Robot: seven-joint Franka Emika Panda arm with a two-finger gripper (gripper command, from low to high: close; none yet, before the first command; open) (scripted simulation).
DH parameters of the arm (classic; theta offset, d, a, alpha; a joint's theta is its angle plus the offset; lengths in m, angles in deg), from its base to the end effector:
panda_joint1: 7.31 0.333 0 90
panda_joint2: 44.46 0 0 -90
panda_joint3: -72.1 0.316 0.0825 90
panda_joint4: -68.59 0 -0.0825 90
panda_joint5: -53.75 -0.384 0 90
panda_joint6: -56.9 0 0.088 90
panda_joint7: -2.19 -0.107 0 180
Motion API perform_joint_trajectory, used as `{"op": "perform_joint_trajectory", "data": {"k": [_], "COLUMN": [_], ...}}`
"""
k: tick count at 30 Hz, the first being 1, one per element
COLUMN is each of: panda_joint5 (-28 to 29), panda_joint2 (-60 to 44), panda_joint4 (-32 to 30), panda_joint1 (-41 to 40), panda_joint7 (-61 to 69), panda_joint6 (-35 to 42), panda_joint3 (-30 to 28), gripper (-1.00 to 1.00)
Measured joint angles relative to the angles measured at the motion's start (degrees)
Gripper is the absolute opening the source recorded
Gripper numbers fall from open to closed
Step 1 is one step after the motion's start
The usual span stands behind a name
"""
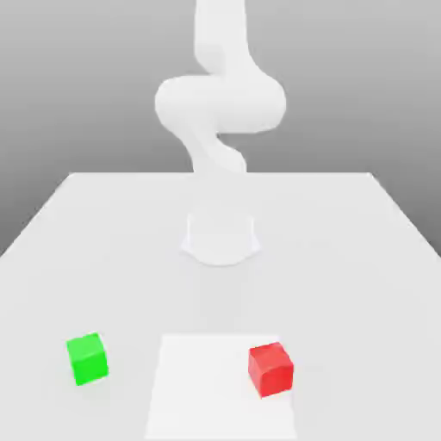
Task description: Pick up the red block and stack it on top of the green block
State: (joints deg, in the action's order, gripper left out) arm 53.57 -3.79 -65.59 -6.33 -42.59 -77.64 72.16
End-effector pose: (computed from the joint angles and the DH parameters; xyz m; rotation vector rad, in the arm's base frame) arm 0.3815 0.0071 0.6623 -2.5141 1.0111 -0.9328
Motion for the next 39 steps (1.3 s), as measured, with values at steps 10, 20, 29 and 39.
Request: {"op": "perform_joint_trajectory", "data": {"k": [10,20,29,39], "panda_joint5": [-0.8,0.3,2.3,1.1], "panda_joint2": [-21.2,-42.0,-56.2,-47.5], "panda_joint4": [-9.7,-19.3,-18.6,-19.9], "panda_joint1": [3.3,6.2,7.3,6.8], "panda_joint7": [4.4,7.3,6.3,7.1], "panda_joint6": [-11.3,-22.4,-33.8,-26.4], "panda_joint3": [1.2,2.9,1.5,2.3], "gripper": [0.00,0.00,-1.00,-1.00]}}
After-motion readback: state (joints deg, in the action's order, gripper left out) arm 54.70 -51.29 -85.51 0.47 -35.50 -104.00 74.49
